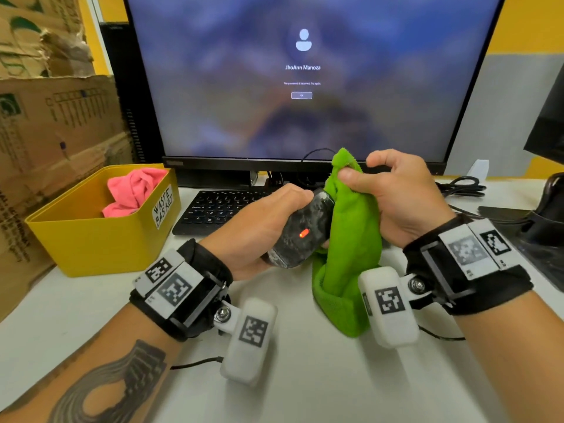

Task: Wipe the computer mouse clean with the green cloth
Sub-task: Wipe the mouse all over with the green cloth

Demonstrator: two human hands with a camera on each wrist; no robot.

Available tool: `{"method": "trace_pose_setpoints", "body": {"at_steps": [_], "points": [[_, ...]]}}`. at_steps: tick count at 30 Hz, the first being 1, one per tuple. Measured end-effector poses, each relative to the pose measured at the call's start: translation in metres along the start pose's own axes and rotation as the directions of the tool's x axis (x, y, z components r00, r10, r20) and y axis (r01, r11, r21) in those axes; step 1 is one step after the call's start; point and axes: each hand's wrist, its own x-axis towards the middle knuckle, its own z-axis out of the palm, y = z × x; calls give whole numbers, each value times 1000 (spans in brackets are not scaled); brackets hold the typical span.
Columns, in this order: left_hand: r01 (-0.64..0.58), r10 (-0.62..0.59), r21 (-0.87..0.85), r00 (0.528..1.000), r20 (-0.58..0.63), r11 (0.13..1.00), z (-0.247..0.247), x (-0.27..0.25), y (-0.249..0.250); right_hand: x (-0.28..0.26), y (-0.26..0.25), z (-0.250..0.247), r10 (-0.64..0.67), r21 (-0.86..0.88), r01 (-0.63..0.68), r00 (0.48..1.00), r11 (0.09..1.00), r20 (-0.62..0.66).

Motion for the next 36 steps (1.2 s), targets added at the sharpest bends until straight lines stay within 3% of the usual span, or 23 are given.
{"method": "trace_pose_setpoints", "body": {"at_steps": [3,5,14,21,26,31,36], "points": [[0,-2,32,997,78,999,1,-3,2,6,-4,-7,-11,39,17,990,999,-143],[0,-2,15,996,87,1000,2,-4,2,7,-4,-9,-21,64,33,985,997,-171],[-30,27,-60,998,-55,998,-3,0,2,-4,-2,0,9,143,-27,991,989,131],[4,-13,-109,997,-78,994,-7,0,5,7,-2,-4,3,191,2,1000,982,-27],[18,-30,-177,997,-67,984,-14,4,6,10,0,-5,-47,116,58,995,992,-92],[16,-35,-184,994,-104,983,-10,5,4,-3,7,8,-68,-6,69,991,998,112],[72,-81,-86,991,-105,994,-5,4,-1,-7,13,12,-130,-106,138,988,985,78]]}}
